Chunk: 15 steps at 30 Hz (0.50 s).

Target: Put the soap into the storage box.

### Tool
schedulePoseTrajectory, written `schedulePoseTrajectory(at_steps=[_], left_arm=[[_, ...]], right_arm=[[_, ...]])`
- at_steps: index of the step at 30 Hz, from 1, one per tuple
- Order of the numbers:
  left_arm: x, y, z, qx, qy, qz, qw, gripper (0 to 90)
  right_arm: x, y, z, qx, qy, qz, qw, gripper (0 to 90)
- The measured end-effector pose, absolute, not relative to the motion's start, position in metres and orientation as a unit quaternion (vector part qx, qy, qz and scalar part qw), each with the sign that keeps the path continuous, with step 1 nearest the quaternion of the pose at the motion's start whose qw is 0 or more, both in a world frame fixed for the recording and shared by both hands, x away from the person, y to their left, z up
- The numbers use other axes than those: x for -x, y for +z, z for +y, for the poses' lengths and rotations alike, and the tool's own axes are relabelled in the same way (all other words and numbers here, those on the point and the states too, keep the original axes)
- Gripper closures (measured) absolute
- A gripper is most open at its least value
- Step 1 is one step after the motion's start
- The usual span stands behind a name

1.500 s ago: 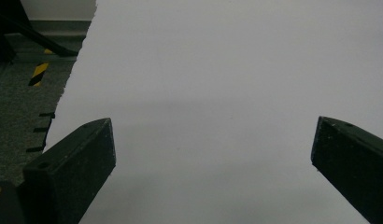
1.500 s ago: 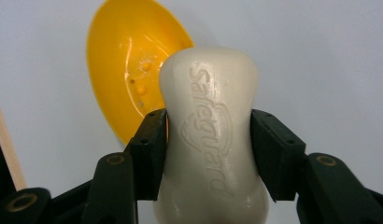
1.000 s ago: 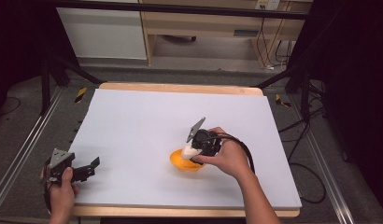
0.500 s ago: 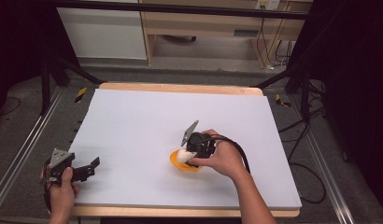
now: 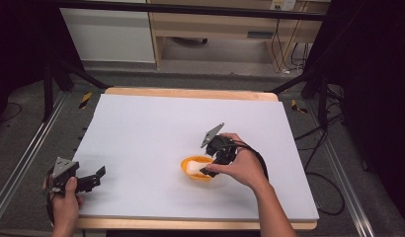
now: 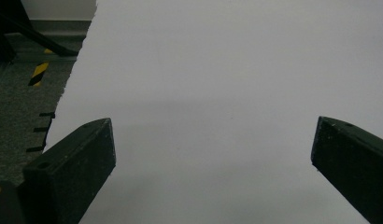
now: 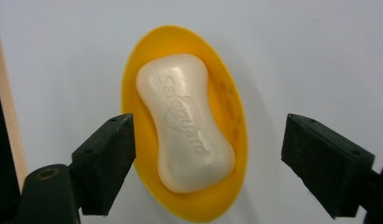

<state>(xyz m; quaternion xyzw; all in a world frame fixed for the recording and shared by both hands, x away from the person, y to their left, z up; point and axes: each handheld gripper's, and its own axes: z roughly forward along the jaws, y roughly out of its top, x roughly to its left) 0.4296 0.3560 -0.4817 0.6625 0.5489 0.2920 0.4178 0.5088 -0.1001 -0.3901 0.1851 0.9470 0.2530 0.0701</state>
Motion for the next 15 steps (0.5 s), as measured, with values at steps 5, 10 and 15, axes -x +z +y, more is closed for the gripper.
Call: schedulePoseTrajectory(at_steps=[5, 10, 15], left_arm=[[-0.430, -0.482, 0.356, -0.661, 0.292, 0.550, 0.419, 0.0], [-0.430, -0.482, 0.356, -0.662, 0.292, 0.549, 0.419, 0.0], [-0.430, -0.482, 0.356, -0.662, 0.292, 0.549, 0.418, 0.0]], right_arm=[[-0.510, -0.393, -0.118, -0.228, 0.262, 0.934, 0.086, 9.5], [-0.512, -0.395, -0.132, -0.264, 0.273, 0.921, 0.087, 4.9], [-0.511, -0.396, -0.143, -0.288, 0.278, 0.912, 0.090, 3.0]])
